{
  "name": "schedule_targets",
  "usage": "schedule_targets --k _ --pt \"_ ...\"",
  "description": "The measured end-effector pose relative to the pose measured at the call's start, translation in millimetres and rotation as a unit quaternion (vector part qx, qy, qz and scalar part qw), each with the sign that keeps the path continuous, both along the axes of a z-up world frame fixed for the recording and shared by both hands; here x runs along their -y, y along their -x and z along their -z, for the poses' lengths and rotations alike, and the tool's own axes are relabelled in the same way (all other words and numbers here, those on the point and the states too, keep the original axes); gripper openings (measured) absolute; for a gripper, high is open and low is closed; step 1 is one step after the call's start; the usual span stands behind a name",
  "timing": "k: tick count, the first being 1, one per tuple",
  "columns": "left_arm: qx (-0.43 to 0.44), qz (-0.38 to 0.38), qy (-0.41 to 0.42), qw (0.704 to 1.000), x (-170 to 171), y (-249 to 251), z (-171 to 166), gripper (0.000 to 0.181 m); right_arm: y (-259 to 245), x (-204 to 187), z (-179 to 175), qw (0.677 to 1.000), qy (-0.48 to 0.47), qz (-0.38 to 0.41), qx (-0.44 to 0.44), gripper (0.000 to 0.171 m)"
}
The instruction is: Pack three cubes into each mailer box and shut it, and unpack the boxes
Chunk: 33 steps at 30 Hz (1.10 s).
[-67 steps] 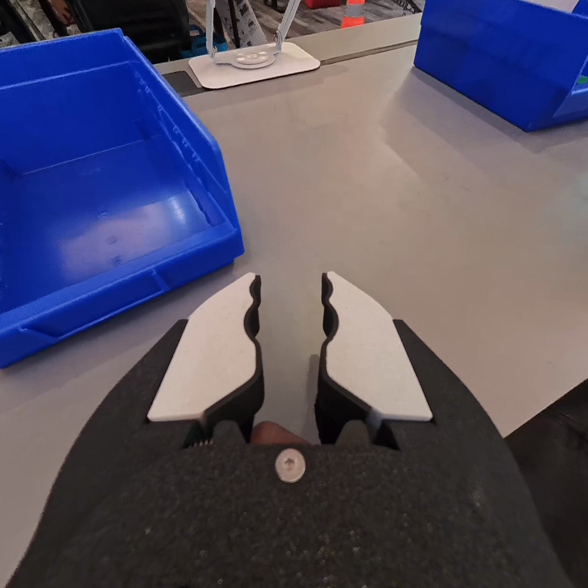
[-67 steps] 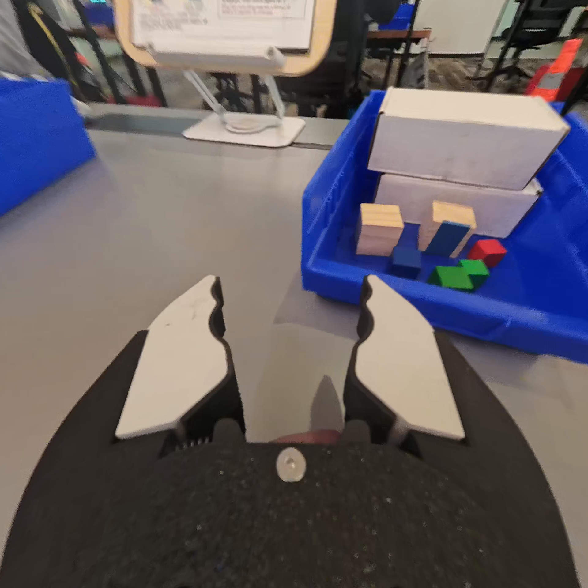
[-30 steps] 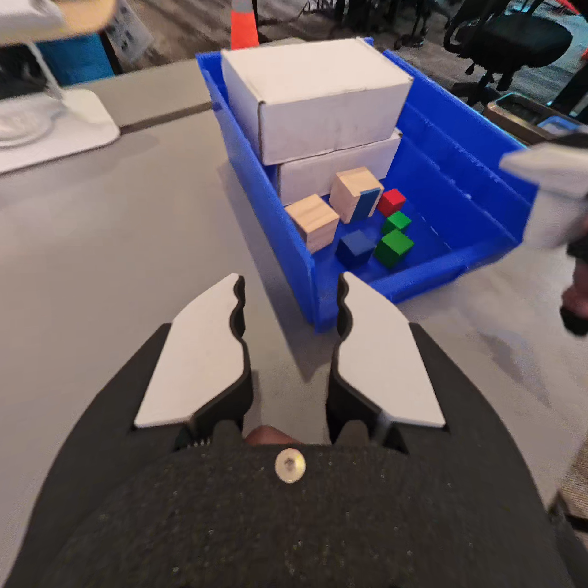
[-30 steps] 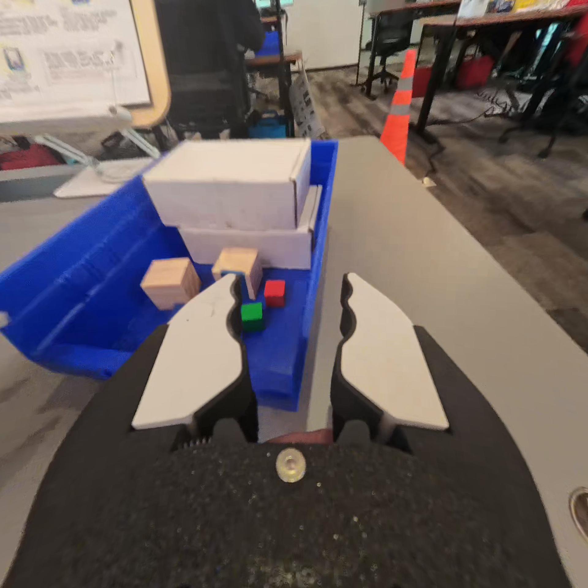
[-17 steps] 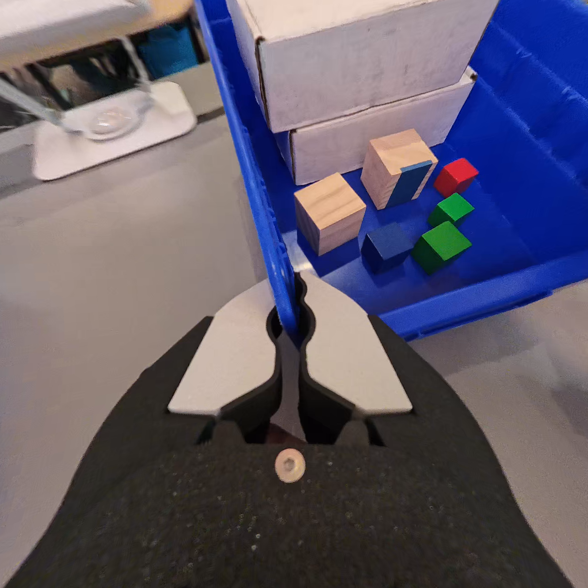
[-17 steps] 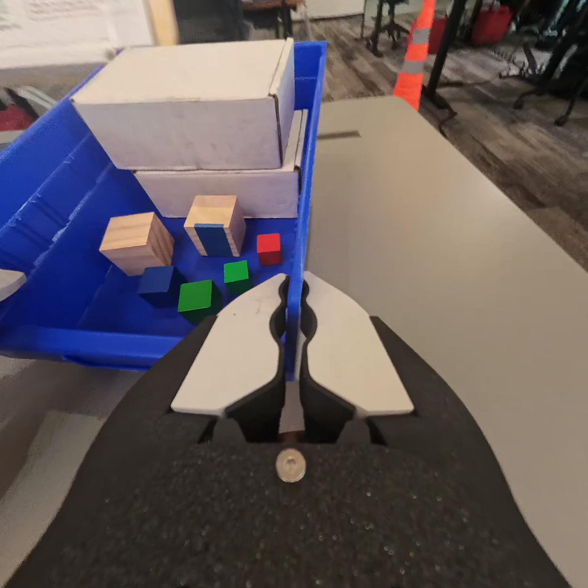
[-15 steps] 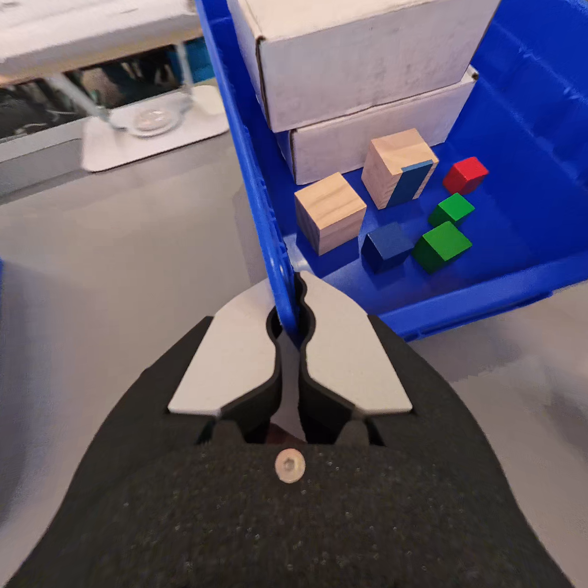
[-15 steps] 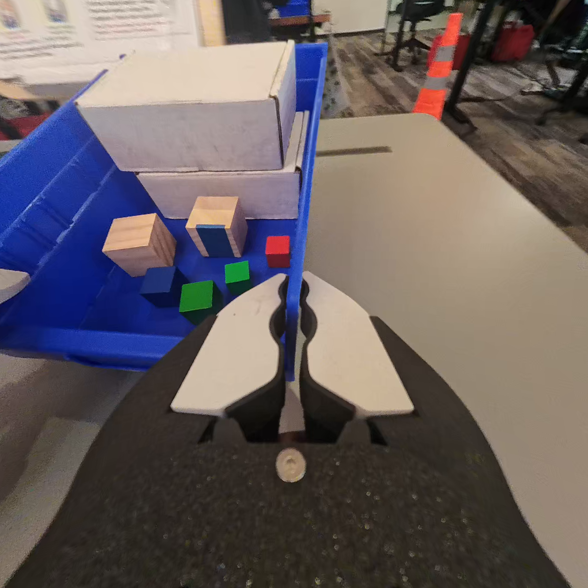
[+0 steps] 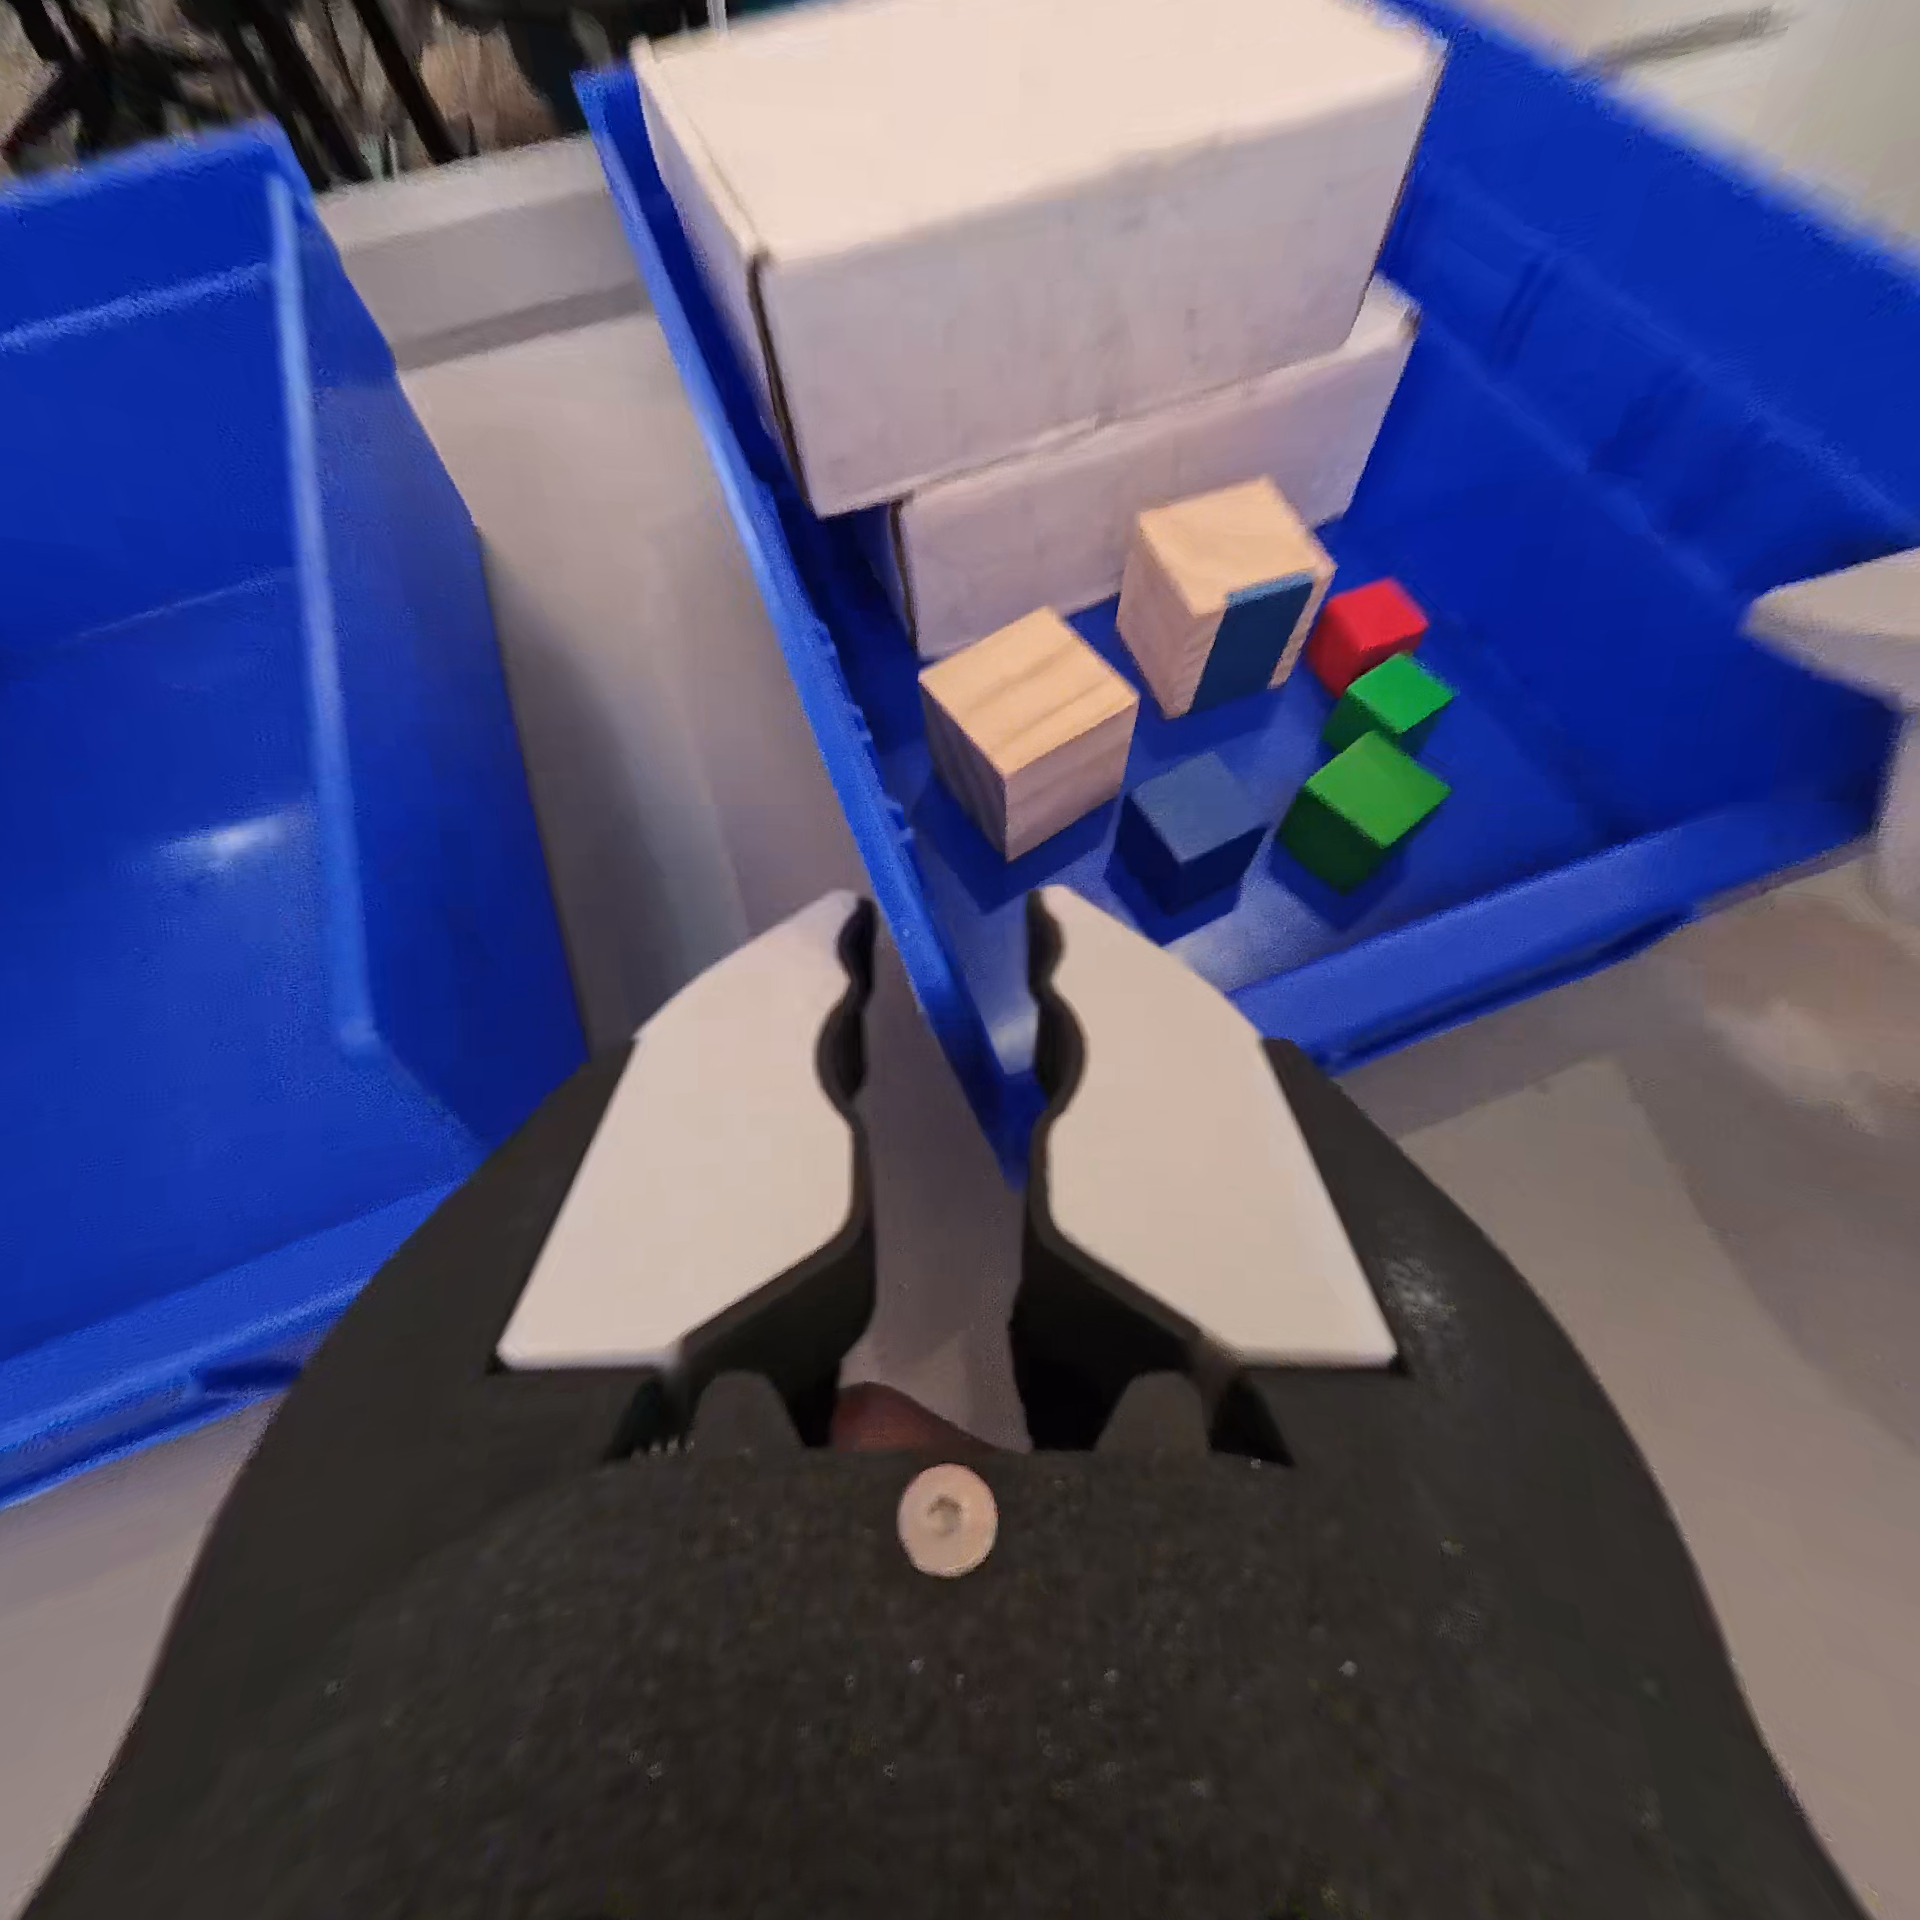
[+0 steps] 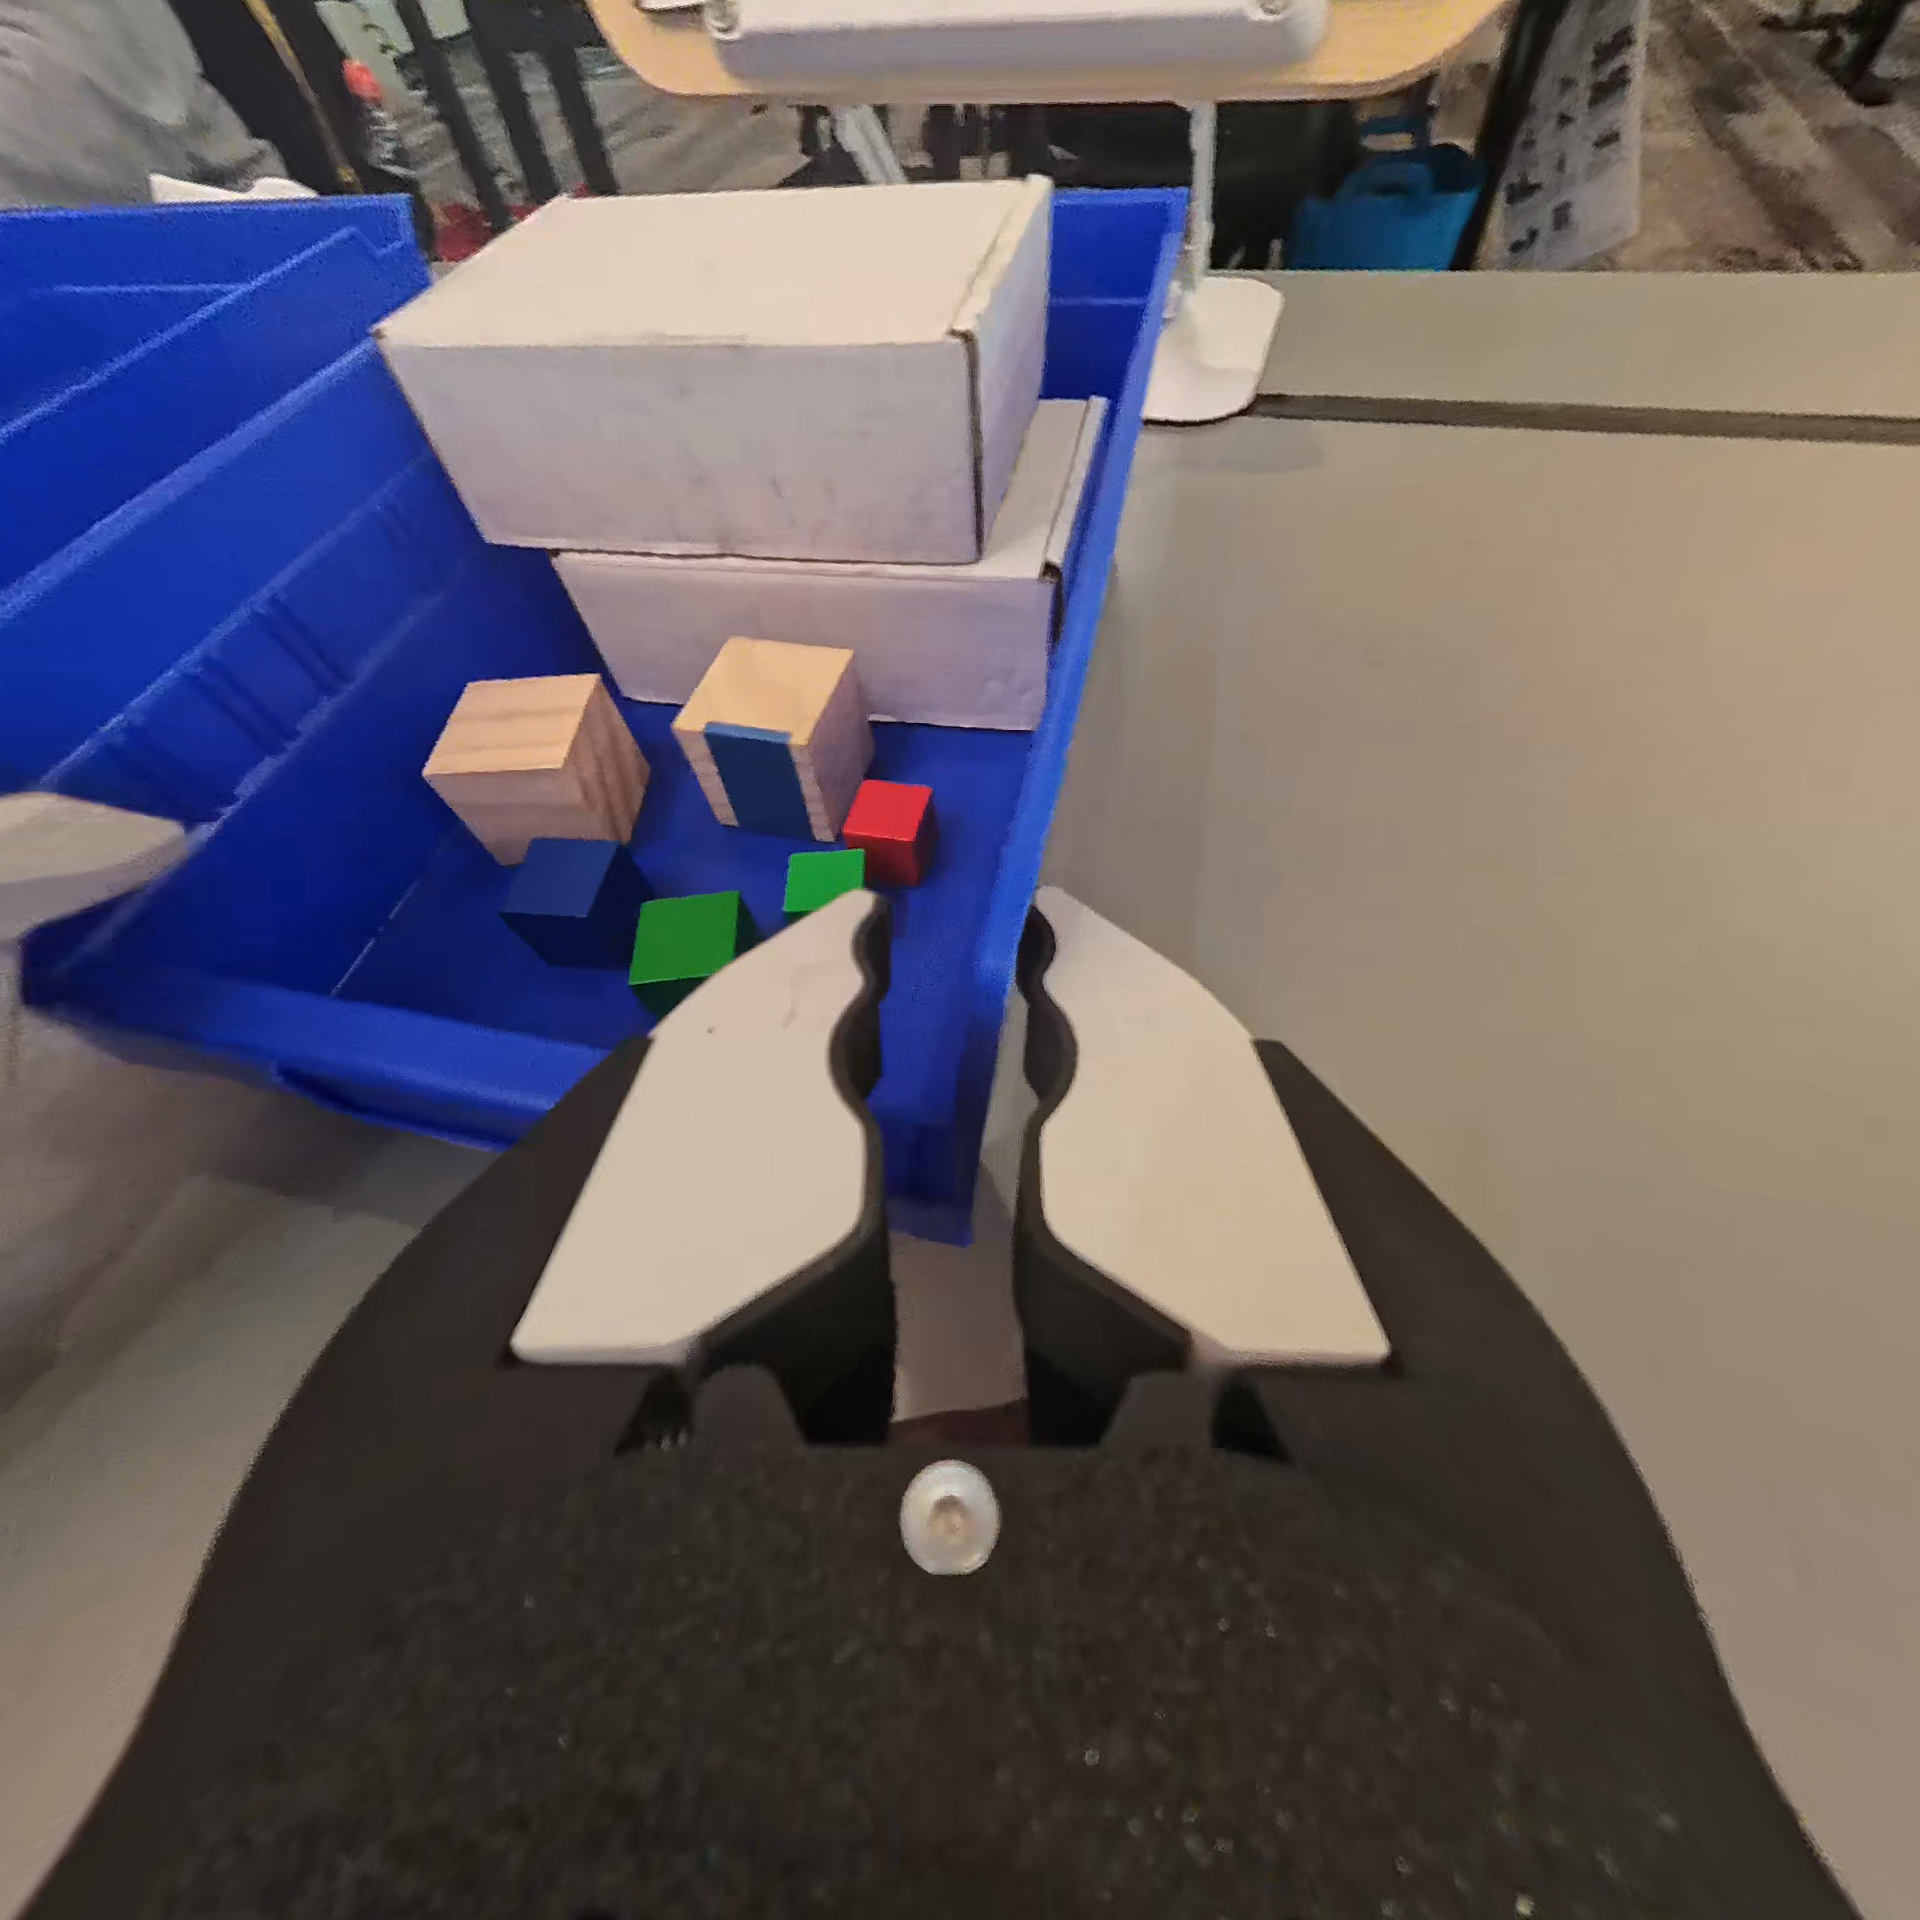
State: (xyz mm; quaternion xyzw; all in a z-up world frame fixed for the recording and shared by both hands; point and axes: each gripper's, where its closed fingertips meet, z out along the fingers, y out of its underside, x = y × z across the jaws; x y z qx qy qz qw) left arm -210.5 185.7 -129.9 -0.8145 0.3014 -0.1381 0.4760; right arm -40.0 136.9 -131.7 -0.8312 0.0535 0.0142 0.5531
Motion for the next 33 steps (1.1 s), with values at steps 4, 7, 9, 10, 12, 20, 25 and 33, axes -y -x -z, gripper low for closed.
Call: schedule_targets --k 4,7,9,10,12,20,25,33 --pt "0.093 0.0 -0.062 0.994 12 36 -78 0.033 6 13 -10 0.998 -0.028 -0.056 0.01 0.032" --pt "0.122 -0.056 -0.107 0.985 -7 116 -138 0.038 -5 23 -21 0.996 -0.054 -0.057 0.029 0.032" --pt "0.127 -0.093 -0.103 0.982 -30 183 -143 0.041 -10 24 -24 0.996 -0.063 -0.055 0.014 0.031" --pt "0.13 -0.108 -0.084 0.982 -42 215 -132 0.042 -10 24 -24 0.997 -0.064 -0.053 0.005 0.032" --pt "0.163 -0.122 -0.028 0.979 -57 260 -103 0.047 -16 26 -30 0.997 -0.079 -0.026 0.005 0.035" --pt "0.113 -0.106 0.027 0.988 -98 260 -24 0.033 84 34 -61 0.986 -0.133 -0.101 -0.008 0.036" --pt "0.077 -0.152 0.038 0.985 -106 265 2 0.003 196 24 -26 0.976 -0.054 -0.209 0.033 0.037" --pt "0.083 -0.2 0.061 0.974 -49 287 3 0.002 251 -36 -14 0.994 -0.006 -0.111 -0.008 0.026"
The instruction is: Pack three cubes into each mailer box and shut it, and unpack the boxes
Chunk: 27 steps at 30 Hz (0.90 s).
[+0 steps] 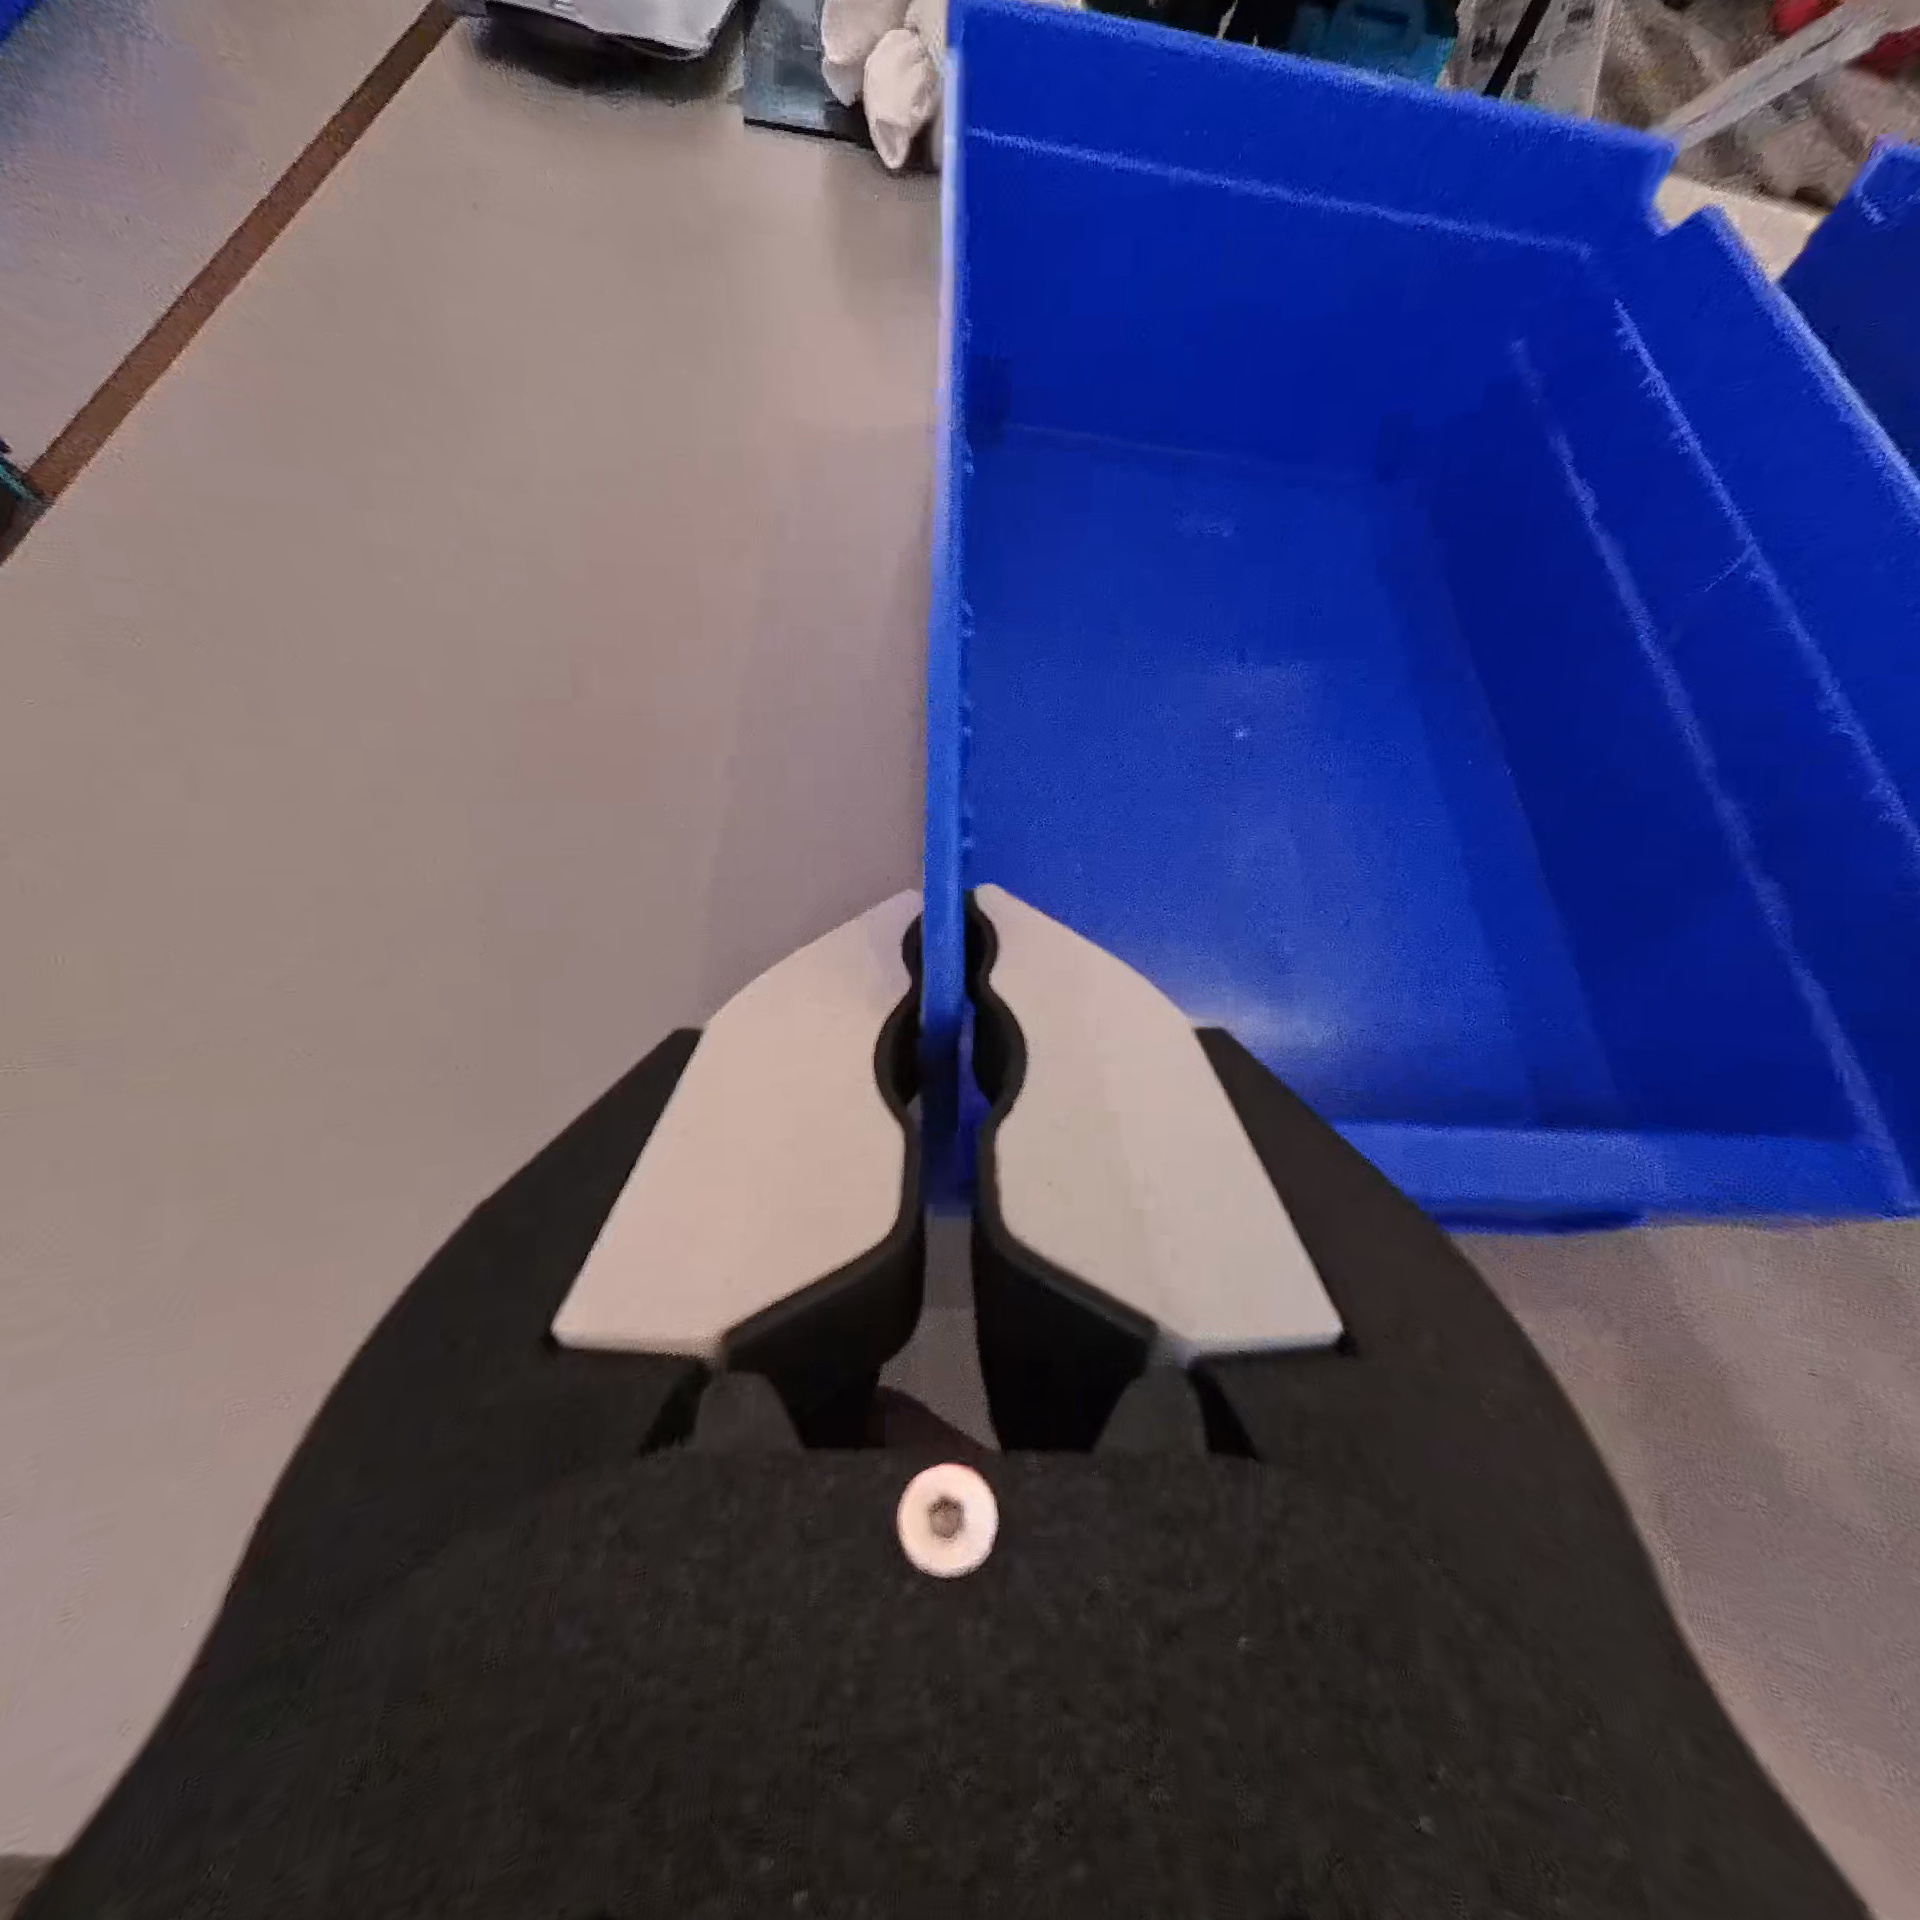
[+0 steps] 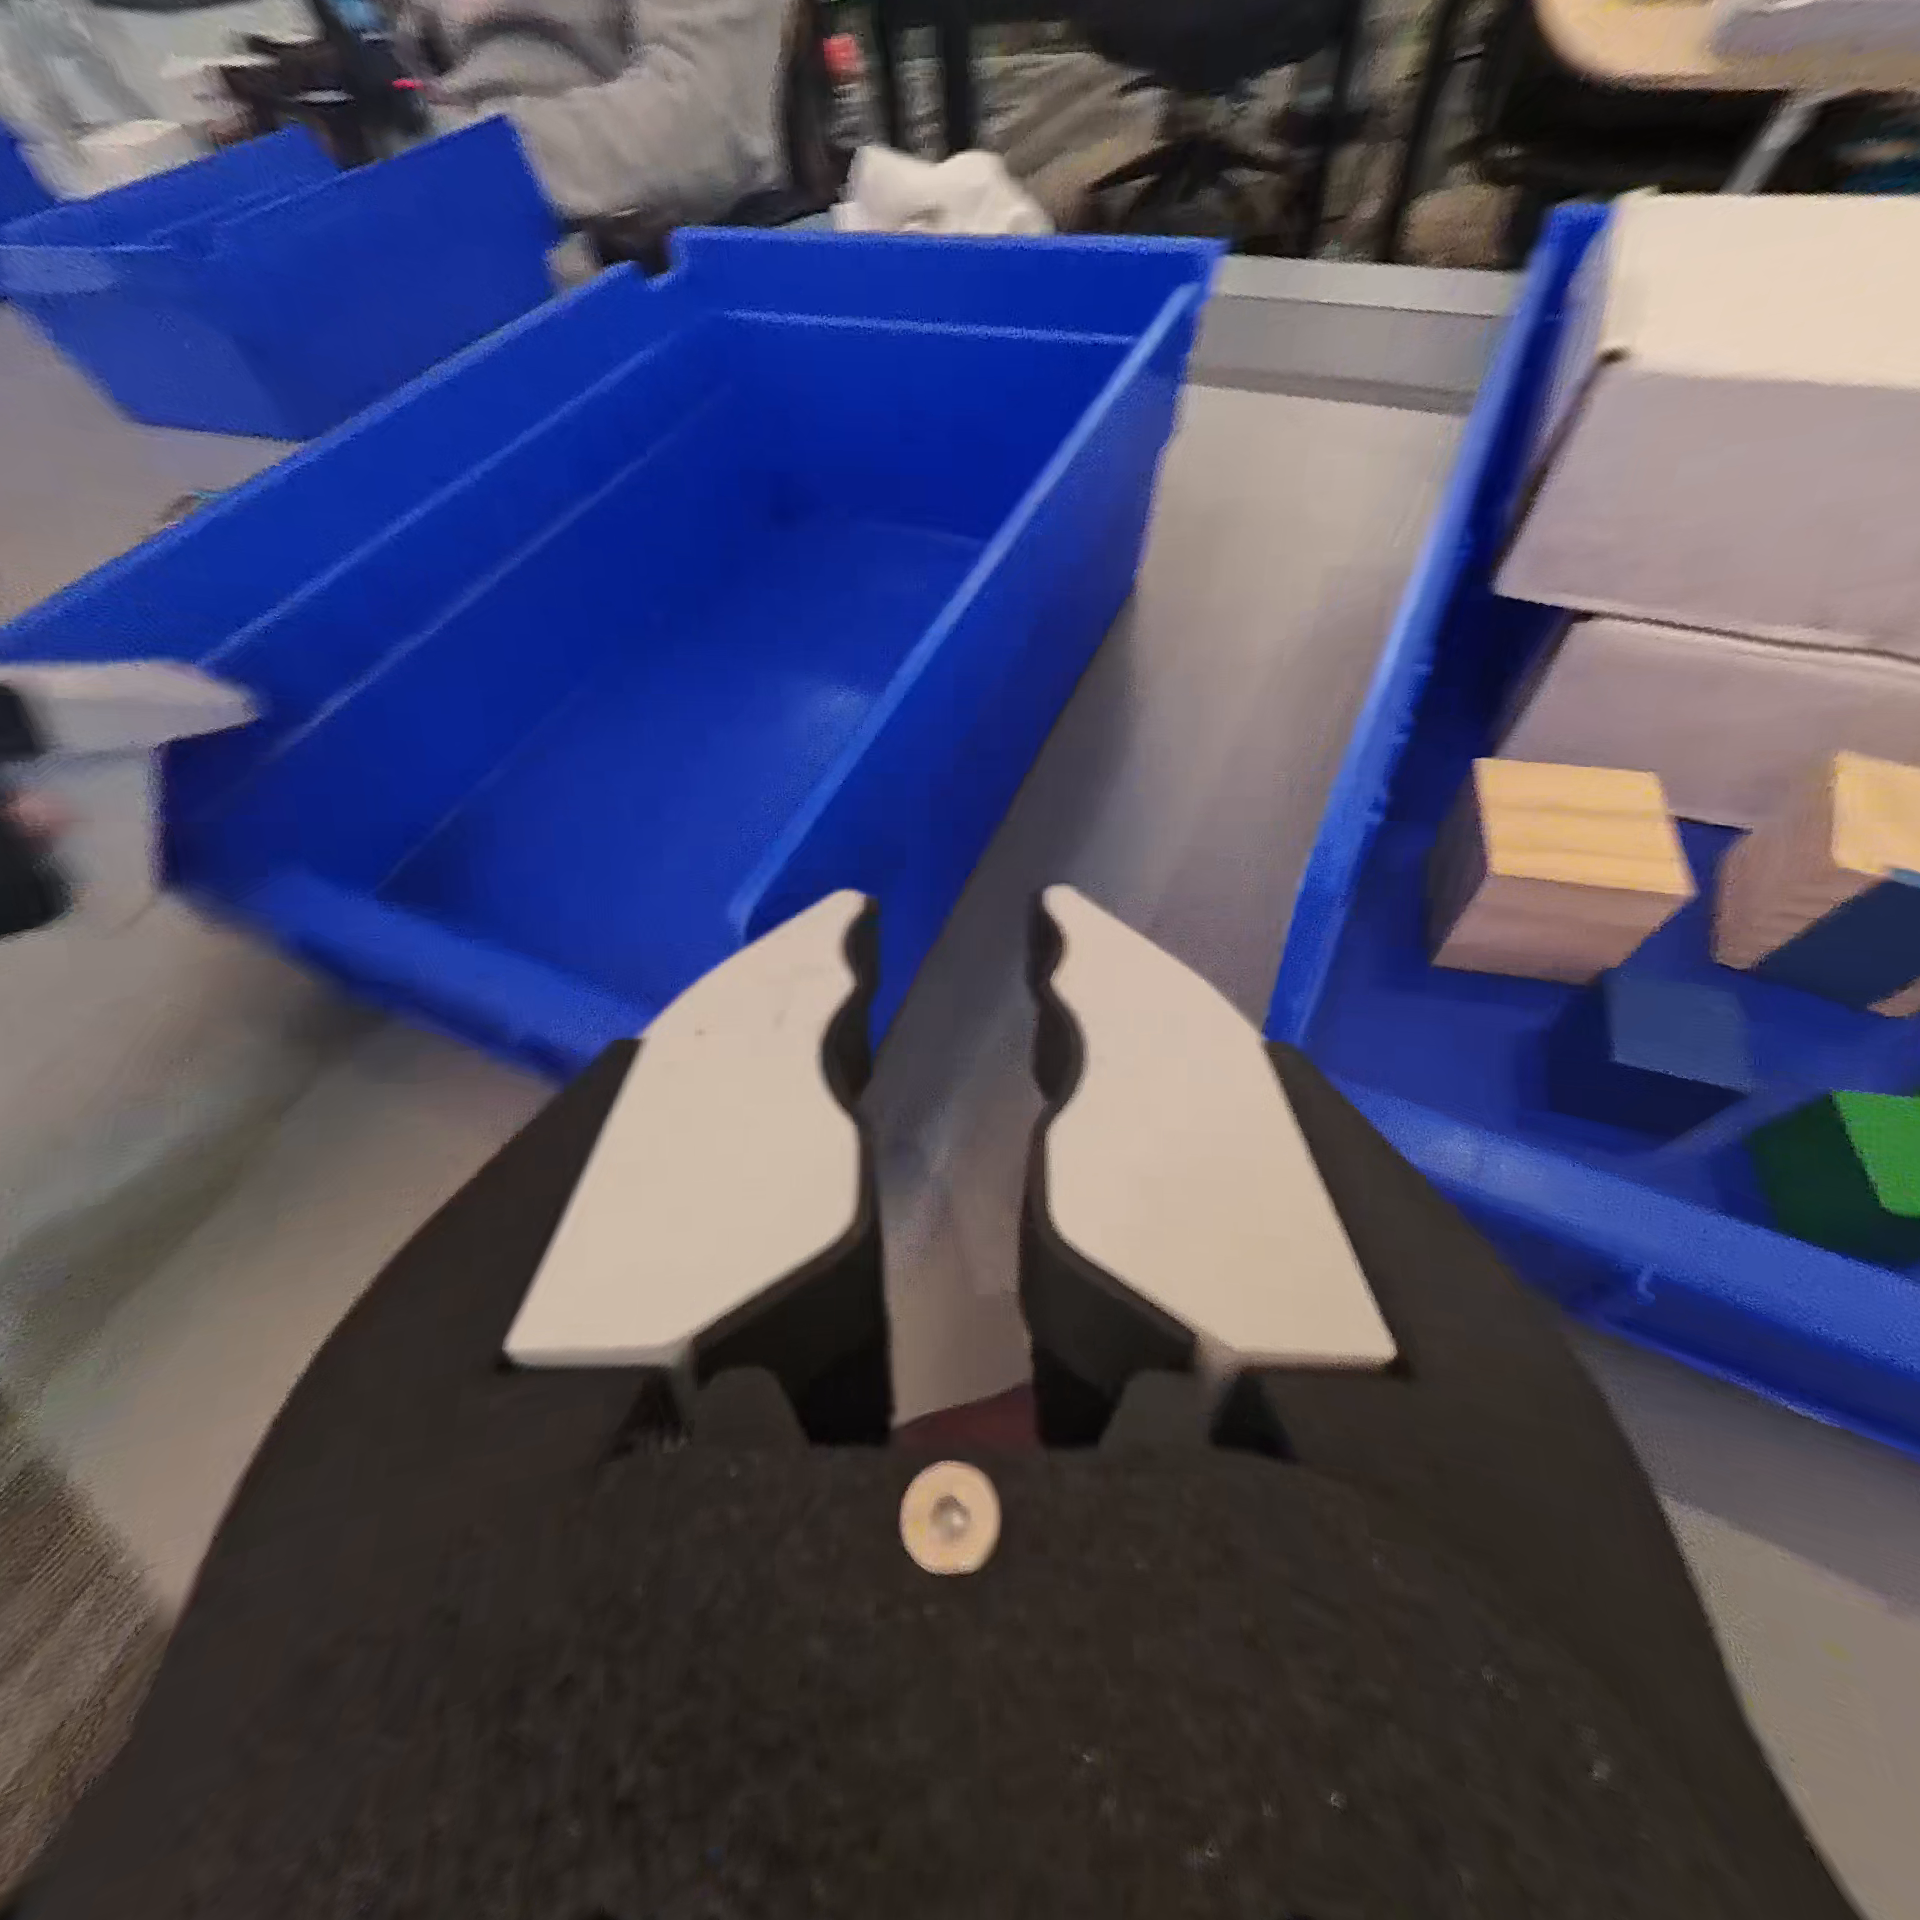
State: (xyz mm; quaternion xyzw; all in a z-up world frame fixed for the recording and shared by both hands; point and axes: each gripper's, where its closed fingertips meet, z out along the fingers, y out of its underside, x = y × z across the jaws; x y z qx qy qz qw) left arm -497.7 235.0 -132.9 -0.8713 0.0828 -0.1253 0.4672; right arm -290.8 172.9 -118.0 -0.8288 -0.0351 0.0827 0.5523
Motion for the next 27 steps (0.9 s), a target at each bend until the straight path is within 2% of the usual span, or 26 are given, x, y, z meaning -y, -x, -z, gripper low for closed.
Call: schedule_targets --k 2,4,5,6,10,12,14,17,18,19,20,24,27 --pt "0.009 -0.004 -0.001 1.0 7 -3 0 0.003 -6 -13 5 0.999 0.003 0.049 0.019 0.001" --pt "-0.018 -0.011 -0.003 1.0 8 -1 0 0.002 -6 -18 11 0.999 0.029 0.04 0.006 0.0" --pt "-0.017 -0.009 -0.004 1.0 8 -2 0 0.002 -4 -15 10 0.999 0.04 0.022 -0.012 0.0" --pt "-0.013 -0.009 -0.003 1.0 8 -2 0 0.002 -3 -11 6 0.999 0.036 0.003 -0.035 0.008" --pt "-0.014 -0.006 -0.004 1.0 7 -1 0 0.002 -13 12 -34 0.996 -0.066 -0.011 -0.062 0.022" --pt "-0.014 -0.006 -0.004 1.0 6 -1 0 0.002 6 24 -48 0.99 -0.1 -0.055 -0.081 0.031" --pt "-0.018 -0.005 -0.005 1.0 6 -1 0 0.002 27 29 -39 0.991 -0.096 -0.076 -0.058 0.033" --pt "-0.018 0.001 -0.006 1.0 6 -1 0 0.002 15 12 5 0.999 -0.029 0.012 0.035 0.033" --pt "-0.02 0.005 -0.008 1.0 6 -2 0 0.002 20 8 16 1.0 -0.004 0.002 0.02 0.028" --pt "-0.024 0.012 -0.012 1.0 6 -2 0 0.002 28 6 23 1.0 0.023 -0.019 -0.003 0.013" --pt "-0.029 0.018 -0.018 0.999 5 -3 0 0.002 26 4 23 0.999 0.031 -0.008 -0.006 0.011" --pt "-0.015 0.02 -0.047 0.999 6 -9 -20 0.002 16 0 -3 0.997 -0.011 0.015 0.071 0.008" --pt "-0.009 0.007 -0.1 0.995 12 -23 -55 0.002 0 0 -39 0.993 -0.059 0.031 0.098 0.006"
